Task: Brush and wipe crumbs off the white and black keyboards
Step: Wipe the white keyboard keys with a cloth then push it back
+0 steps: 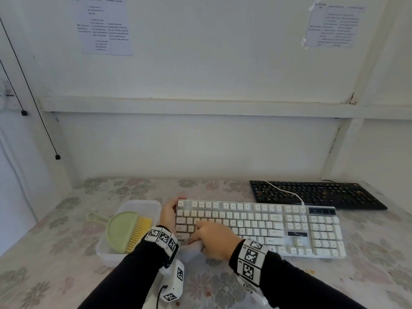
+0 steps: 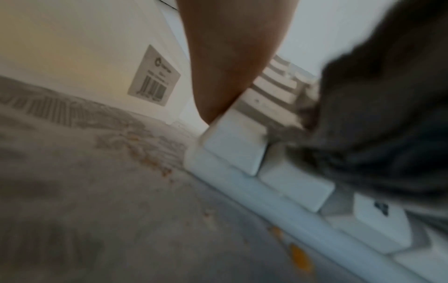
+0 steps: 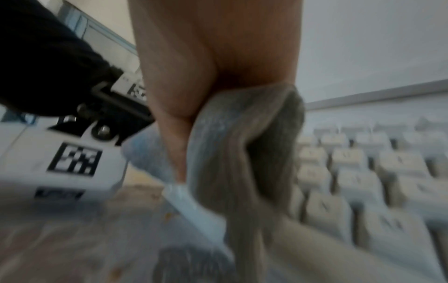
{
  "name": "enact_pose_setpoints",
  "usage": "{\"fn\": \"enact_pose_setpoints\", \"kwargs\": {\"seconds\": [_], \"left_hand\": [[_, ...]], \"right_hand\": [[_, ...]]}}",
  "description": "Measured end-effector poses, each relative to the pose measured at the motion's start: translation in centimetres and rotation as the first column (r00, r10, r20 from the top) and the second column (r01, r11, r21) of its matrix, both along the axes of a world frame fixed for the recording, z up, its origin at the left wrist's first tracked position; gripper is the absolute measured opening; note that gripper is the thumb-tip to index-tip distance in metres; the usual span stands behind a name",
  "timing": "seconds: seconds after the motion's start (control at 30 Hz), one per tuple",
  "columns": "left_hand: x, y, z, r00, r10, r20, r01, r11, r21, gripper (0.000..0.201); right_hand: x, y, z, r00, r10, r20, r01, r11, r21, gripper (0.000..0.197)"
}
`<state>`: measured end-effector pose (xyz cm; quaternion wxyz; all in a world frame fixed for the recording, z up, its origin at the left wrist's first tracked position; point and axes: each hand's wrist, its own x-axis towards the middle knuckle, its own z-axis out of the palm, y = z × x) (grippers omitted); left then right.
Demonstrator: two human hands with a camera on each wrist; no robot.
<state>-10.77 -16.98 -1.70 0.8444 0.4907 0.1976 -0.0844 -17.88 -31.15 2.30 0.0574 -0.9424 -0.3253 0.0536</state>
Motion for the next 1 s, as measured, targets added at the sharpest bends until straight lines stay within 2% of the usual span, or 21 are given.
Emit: {"fn": "enact_pose_setpoints", "kwargs": {"seconds": [0.07, 0.17, 0.23, 0.4, 0.57, 0.67, 0.73, 0.77, 0.83, 0.93, 1.0], "left_hand": [[0.0, 0.0, 0.1, 1.0, 0.013, 0.02, -0.012, 1.0, -0.007, 0.023], [0.1, 0.1, 0.2, 0.999, 0.029, 0.04, -0.029, 1.0, -0.011, 0.011], [0.1, 0.2, 0.2, 0.998, 0.044, 0.041, -0.044, 0.999, -0.002, 0.01], [0.0, 0.0, -0.1, 0.999, 0.015, 0.031, -0.014, 1.0, -0.011, 0.021], [-0.4, -0.2, 0.4, 0.999, -0.048, -0.024, 0.046, 0.997, -0.064, 0.025], [-0.4, -0.1, 0.4, 0.997, -0.06, -0.039, 0.058, 0.998, -0.037, 0.025], [-0.5, -0.1, 0.4, 1.0, -0.024, -0.011, 0.024, 1.0, 0.006, 0.025], [-0.5, -0.1, 0.4, 1.0, 0.003, 0.013, -0.004, 0.999, 0.034, 0.026], [-0.6, -0.2, 0.4, 0.995, 0.062, 0.082, -0.069, 0.994, 0.085, 0.029], [-0.8, -0.7, 0.7, 0.976, 0.118, 0.18, -0.154, 0.967, 0.201, 0.028], [-0.7, -0.9, 0.9, 0.962, 0.144, 0.234, -0.202, 0.947, 0.249, 0.026]], "right_hand": [[0.3, 0.3, 1.2, 0.999, -0.049, -0.002, 0.049, 0.997, 0.056, 0.031], [1.3, 0.5, 2.1, 0.976, -0.19, 0.107, 0.16, 0.958, 0.239, 0.032], [1.6, 0.5, 2.0, 0.967, -0.223, 0.124, 0.187, 0.949, 0.255, 0.036], [0.4, 0.5, 0.0, 0.998, -0.064, 0.019, 0.064, 0.997, 0.034, 0.04], [-0.5, -1.0, -0.3, 0.999, -0.023, -0.029, 0.019, 0.987, -0.162, 0.046], [-1.1, -2.4, 0.3, 0.998, -0.05, -0.047, 0.035, 0.963, -0.268, 0.034], [-1.3, -3.1, 1.1, 0.996, -0.083, -0.018, 0.075, 0.956, -0.284, 0.026], [-1.2, -3.4, 1.5, 0.994, -0.11, -0.003, 0.106, 0.965, -0.238, 0.025], [-0.8, -3.8, 2.3, 0.982, -0.188, 0.023, 0.189, 0.981, -0.048, 0.024], [0.1, -3.9, 2.9, 0.941, -0.306, 0.144, 0.268, 0.934, 0.237, 0.028], [0.3, -3.8, 2.5, 0.934, -0.326, 0.145, 0.278, 0.92, 0.276, 0.03]]}}
